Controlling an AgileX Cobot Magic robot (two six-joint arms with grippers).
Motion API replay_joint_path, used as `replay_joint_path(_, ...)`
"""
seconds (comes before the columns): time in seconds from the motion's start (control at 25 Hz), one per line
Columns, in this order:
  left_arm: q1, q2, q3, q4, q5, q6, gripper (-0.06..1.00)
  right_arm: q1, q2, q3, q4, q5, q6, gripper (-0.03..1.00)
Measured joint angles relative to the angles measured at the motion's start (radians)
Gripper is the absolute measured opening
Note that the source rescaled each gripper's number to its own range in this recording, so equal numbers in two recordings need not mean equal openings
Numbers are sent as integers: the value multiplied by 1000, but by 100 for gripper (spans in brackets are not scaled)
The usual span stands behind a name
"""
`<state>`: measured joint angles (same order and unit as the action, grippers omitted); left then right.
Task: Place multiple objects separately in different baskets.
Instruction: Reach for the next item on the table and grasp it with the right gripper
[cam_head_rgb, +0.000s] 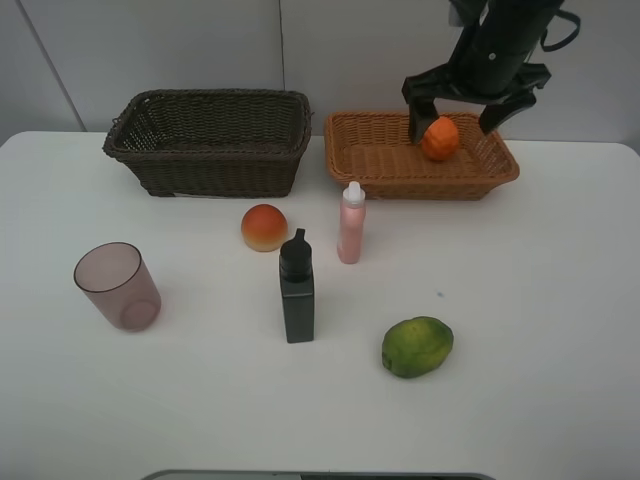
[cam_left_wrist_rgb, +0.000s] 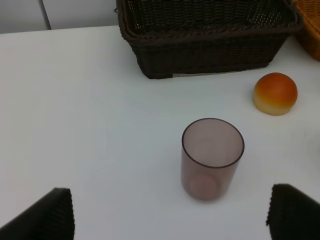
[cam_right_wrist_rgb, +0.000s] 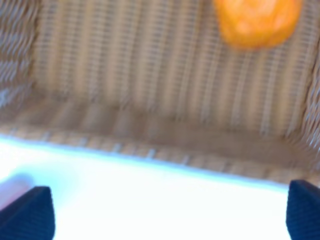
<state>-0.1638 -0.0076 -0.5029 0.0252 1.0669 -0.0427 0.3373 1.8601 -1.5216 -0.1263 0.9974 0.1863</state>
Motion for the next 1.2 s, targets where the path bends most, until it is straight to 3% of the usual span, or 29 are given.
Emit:
replay_joint_path(0.36,0,0,0,0,0,0,100,200,-358,464,-12,-65,69,95)
replay_joint_path(0.56,0,0,0,0,0,0,100,340,-417,599,-12,-87,-35,95)
replay_joint_path(0.72,0,0,0,0,0,0,100,402,-410,618,-12,-115,-248,95)
replay_joint_path(1.04,0,0,0,0,0,0,100,409,-330,626,79,-157,-892,95)
replay_joint_path(1.2,0,0,0,0,0,0,100,409,-272,626,133,-150,-1060,95)
